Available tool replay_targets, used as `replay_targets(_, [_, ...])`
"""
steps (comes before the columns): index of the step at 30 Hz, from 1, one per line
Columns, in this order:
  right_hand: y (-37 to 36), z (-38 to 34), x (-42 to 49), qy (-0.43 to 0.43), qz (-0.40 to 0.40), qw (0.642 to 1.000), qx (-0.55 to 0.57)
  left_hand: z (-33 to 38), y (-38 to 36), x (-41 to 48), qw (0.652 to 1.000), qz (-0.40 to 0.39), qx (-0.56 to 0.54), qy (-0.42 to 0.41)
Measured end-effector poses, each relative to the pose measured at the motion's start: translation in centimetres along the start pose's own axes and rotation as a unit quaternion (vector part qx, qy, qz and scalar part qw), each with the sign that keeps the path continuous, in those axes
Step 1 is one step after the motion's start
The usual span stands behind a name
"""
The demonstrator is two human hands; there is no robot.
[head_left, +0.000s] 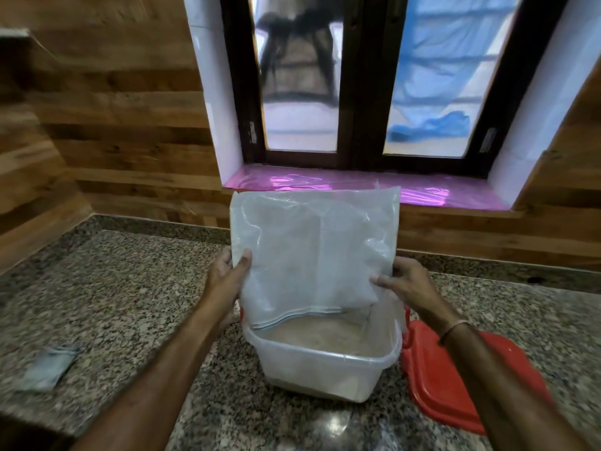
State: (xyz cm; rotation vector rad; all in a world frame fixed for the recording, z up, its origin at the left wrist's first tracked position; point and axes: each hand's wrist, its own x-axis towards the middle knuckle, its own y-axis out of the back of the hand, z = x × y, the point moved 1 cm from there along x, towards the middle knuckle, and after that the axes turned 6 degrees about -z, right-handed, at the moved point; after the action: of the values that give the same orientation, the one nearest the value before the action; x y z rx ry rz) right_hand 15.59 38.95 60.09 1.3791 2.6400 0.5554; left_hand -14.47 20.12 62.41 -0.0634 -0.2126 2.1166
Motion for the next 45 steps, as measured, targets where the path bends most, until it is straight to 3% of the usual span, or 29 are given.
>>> replay_targets(3, [0.1, -1.9, 0.3, 0.018, 0.031, 0.998, 0.058, -0.2, 0.3, -0.5, 0.997, -0.058, 0.044, 0.022])
replay_targets(8, [0.0, -5.5, 1.3, 0.022, 0.051, 0.995, 0.085, 1.1, 1.9, 1.9, 0.998, 0.045, -0.029, 0.034])
replay_targets(13, [-2.8, -8.2, 3.3, -0.011, 0.092, 0.993, 0.067, 2.6, 6.3, 4.5, 0.995, 0.081, -0.030, 0.043])
replay_targets(19, [-13.7, -13.5, 7.2, -0.059, 0.046, 0.996, 0.051, 1.7, 18.2, 5.9, 0.986, 0.137, -0.029, 0.086])
replay_targets(24, [-25.8, -16.1, 10.0, -0.091, -0.005, 0.995, 0.049, -3.1, 30.6, 5.1, 0.972, 0.153, -0.017, 0.178])
replay_targets(27, [-31.9, -14.7, 10.4, -0.142, -0.070, 0.987, 0.019, -6.5, 35.5, 3.3, 0.961, 0.157, 0.044, 0.224])
replay_targets(30, [-36.3, -12.2, 9.6, -0.176, -0.050, 0.973, -0.139, -9.7, 38.7, 0.8, 0.936, 0.199, 0.127, 0.262])
replay_targets(34, [-39.0, -8.0, 7.7, -0.222, -0.027, 0.947, -0.230, -13.0, 40.8, -1.5, 0.917, 0.216, 0.179, 0.282])
replay_targets(38, [-39.7, -4.2, 5.1, -0.294, -0.084, 0.915, -0.263, -13.4, 40.1, -3.1, 0.916, 0.145, 0.254, 0.276])
replay_targets(45, [-40.4, -2.5, 2.7, -0.269, -0.079, 0.910, -0.305, -14.6, 39.6, -2.9, 0.881, 0.103, 0.383, 0.259])
